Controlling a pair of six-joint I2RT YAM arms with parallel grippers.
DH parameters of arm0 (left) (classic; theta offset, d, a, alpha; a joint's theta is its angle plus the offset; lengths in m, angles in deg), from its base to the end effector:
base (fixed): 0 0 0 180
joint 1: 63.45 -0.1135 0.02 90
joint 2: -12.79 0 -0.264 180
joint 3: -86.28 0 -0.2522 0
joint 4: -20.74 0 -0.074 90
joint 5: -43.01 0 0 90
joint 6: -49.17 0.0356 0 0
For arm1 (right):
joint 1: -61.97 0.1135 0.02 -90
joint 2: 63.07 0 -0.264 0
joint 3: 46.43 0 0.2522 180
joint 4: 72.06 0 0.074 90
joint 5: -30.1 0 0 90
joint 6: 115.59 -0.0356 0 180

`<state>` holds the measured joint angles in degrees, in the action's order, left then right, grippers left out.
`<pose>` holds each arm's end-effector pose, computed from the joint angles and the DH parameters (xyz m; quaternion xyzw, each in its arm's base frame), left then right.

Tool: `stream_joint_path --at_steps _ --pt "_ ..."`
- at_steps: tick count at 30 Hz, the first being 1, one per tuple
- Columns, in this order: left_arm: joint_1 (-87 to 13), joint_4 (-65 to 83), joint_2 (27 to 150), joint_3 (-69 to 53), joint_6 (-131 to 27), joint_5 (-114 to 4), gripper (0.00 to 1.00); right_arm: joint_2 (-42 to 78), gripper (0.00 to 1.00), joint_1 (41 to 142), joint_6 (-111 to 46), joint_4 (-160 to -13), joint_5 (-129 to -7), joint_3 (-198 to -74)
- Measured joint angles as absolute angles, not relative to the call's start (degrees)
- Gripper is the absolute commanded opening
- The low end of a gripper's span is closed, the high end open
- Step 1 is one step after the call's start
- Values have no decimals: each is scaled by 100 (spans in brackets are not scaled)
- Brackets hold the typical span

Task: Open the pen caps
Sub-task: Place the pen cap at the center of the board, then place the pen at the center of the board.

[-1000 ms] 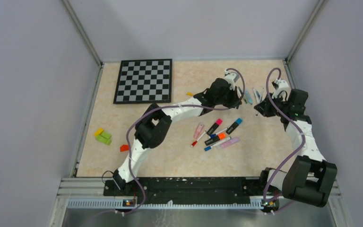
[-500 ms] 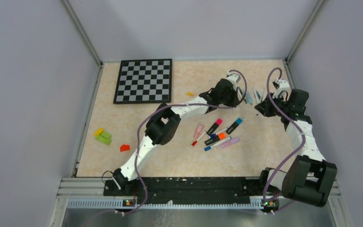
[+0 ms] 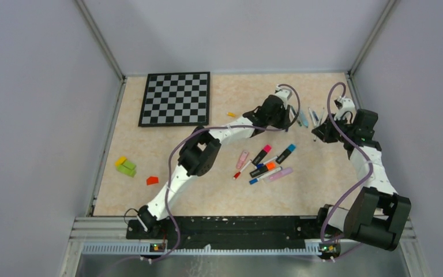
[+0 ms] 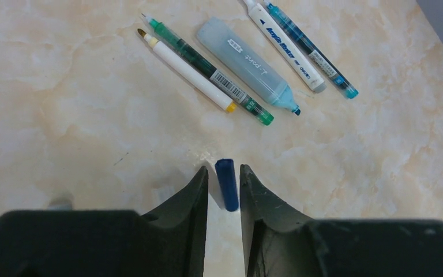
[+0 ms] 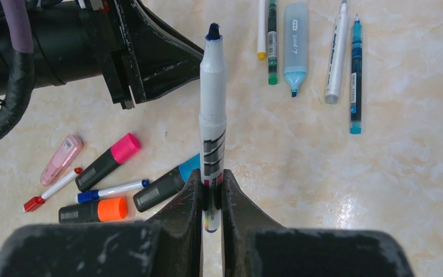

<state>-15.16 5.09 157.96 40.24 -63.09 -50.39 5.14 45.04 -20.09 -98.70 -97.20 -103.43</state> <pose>0.3855 -0.4357 0.1658 0.2069 0.8263 -0.3228 0.4126 0.2456 -0.0522 0.2468 -0.0551 0.8608 0.2008 0.4644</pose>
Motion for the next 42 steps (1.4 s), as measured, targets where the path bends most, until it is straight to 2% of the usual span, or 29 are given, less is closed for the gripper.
stream_joint_path --at_steps 10,15,22,28,34,42 --pt "-1619 494 15678 3954 -6145 -5004 34 608 0 4377 -2001 -9868 -9751 -10343" --pt "-1643 876 14421 2464 -5947 -4903 40 614 0 4335 -1852 -9877 -9722 -10343" --pt "-1652 2148 11256 -675 -5693 -4877 65 914 0 4263 -1511 -9910 -9390 -10354" --pt "-1700 2983 8981 -2961 -5566 -4718 98 1690 0 4178 -1105 -10220 -9067 -10851" --pt "-1818 2660 7468 -4660 -5632 -4326 99 2359 0 4069 -718 -10436 -8944 -11631" --pt "-1842 2081 5457 -5781 -5944 -3918 99 3165 0 4045 -410 -10729 -8874 -12424"
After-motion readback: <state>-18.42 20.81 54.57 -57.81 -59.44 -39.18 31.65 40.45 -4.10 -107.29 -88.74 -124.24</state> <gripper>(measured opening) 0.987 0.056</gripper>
